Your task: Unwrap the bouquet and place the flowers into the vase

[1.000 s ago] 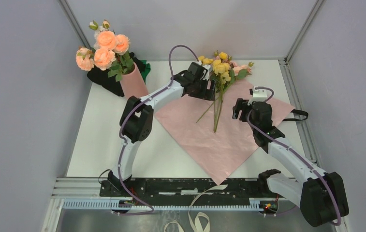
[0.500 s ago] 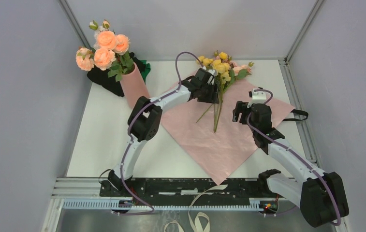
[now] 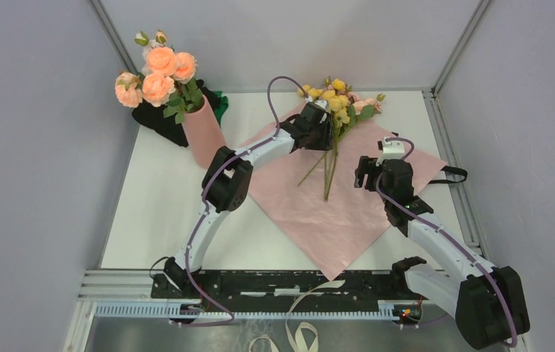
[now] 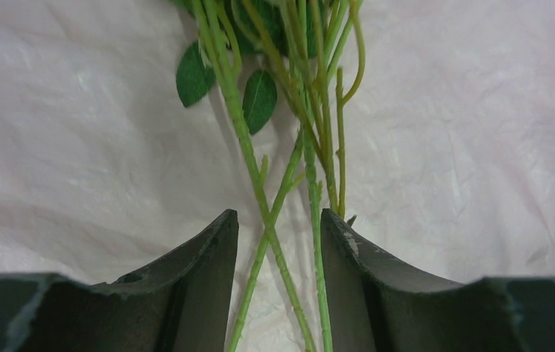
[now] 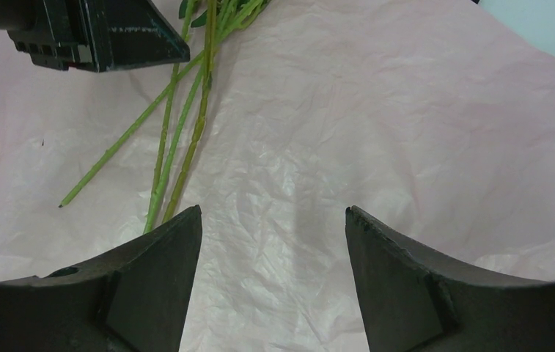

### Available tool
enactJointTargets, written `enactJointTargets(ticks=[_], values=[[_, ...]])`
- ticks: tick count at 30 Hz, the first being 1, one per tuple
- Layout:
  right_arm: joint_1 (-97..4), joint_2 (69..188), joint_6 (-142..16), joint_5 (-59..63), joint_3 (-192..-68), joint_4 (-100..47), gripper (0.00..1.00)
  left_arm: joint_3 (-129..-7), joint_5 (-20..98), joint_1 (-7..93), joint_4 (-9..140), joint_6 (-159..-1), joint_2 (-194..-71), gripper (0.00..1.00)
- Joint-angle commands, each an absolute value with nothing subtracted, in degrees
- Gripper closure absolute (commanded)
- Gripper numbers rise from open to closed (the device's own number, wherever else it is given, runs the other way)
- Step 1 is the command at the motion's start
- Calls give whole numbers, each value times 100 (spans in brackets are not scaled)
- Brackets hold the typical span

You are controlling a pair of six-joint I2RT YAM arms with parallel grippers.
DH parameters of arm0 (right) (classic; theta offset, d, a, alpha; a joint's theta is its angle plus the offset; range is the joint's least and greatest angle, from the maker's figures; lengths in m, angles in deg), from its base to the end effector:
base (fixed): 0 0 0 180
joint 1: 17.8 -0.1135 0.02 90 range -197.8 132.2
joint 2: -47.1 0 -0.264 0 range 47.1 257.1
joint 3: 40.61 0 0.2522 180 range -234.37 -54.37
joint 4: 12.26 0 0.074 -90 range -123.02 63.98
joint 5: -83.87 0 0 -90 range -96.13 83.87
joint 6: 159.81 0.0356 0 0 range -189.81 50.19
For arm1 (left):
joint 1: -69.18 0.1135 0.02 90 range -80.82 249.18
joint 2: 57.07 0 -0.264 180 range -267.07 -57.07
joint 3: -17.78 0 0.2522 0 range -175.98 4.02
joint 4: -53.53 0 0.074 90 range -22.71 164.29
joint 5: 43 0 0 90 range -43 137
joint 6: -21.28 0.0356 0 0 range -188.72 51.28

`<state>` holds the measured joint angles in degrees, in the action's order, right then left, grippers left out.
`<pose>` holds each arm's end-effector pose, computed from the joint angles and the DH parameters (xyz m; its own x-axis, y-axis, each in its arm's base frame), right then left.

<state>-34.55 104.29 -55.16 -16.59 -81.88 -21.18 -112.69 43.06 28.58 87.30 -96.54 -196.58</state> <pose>0.2110 0.0568 0.2204 -0.4210 0.1330 -0.8973 -0.0198 0.9876 0.1557 0.4161 -0.3599 0.1709 -0.7772 0.0529 -0.6270 0.3672 0.8473 -0.3837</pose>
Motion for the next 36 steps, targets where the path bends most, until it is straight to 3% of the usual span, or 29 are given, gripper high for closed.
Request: enactJointTargets(ticks=[1,16,22,26,31,36], values=[[-3428,10308,-5625,-1741,-8167,-2119,22,-11759,4517,2857,8504,-9790,-19834,49],[-3379,10343,-5701,-1717,-8157,-2172,22,-12025,4534,2896,8522,-9880,-20283,53],[-3366,10360,-5702,-1721,-8144,-2176,22,-12035,4476,2952,8503,-9887,-20399,77],[-3356,10357,-5720,-1721,-8122,-2180,22,-12072,4387,2959,8489,-9891,-20486,82],[-3353,10390,-5728,-1730,-8092,-2171,23,-12179,4399,2966,8546,-9875,-20616,97],[-3349,10405,-5741,-1721,-8074,-2163,22,-12066,4380,2972,8445,-9828,-20563,98]])
